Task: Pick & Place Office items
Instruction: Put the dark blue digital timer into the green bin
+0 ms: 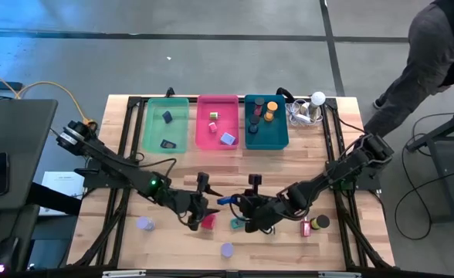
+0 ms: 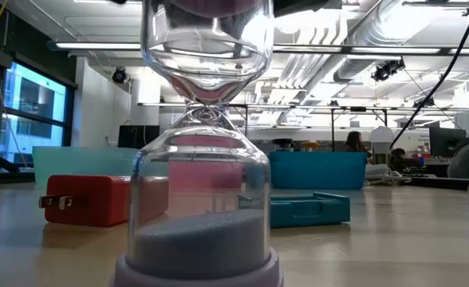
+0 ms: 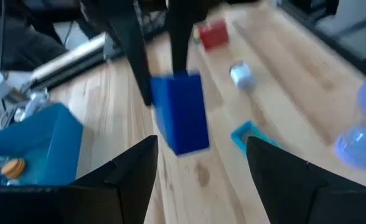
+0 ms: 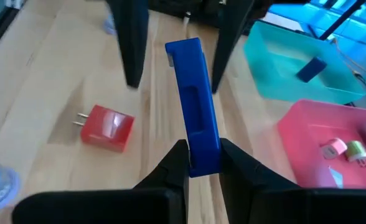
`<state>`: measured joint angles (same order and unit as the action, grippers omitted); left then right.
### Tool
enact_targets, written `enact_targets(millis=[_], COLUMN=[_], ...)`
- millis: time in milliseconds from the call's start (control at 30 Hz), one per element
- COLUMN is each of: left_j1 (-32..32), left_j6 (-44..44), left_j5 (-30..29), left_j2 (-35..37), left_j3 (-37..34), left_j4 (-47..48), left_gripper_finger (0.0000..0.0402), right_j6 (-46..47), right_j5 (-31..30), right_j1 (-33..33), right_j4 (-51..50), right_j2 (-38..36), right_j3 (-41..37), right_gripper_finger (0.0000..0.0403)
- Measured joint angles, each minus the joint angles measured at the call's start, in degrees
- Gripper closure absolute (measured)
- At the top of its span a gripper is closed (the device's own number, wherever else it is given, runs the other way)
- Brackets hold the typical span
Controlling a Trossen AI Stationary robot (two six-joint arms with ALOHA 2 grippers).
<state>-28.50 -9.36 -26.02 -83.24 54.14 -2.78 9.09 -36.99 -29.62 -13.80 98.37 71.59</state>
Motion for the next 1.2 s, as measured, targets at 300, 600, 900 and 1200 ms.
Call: enact_targets(millis=[300,600,900,1200], left_j1=[0.3,0.3,0.3,0.3], left_j6=[-0.2,-0.2,-0.2,-1.1], left_j5=[-5.1,-6.9,-6.5,-6.9], left_j2=[-1.2,-1.1,-1.1,-1.1], left_j3=[0.0,0.0,0.0,0.0], left_j4=[-2.8,-5.5,-5.3,-5.3], left_gripper_finger=[0.0165,0.0189,0.0295,0.0343], right_j6=[-0.1,-0.1,-0.1,1.5], right_j5=[1.4,1.4,0.9,1.8], right_j1=[0.9,0.9,1.0,0.9], right_j4=[0.6,0.4,0.4,0.3], right_j2=[0.0,0.0,0.0,0.0], right_j3=[0.0,0.0,0.0,0.0], right_gripper_finger=[0.0357,0.0357,0.0357,0.031])
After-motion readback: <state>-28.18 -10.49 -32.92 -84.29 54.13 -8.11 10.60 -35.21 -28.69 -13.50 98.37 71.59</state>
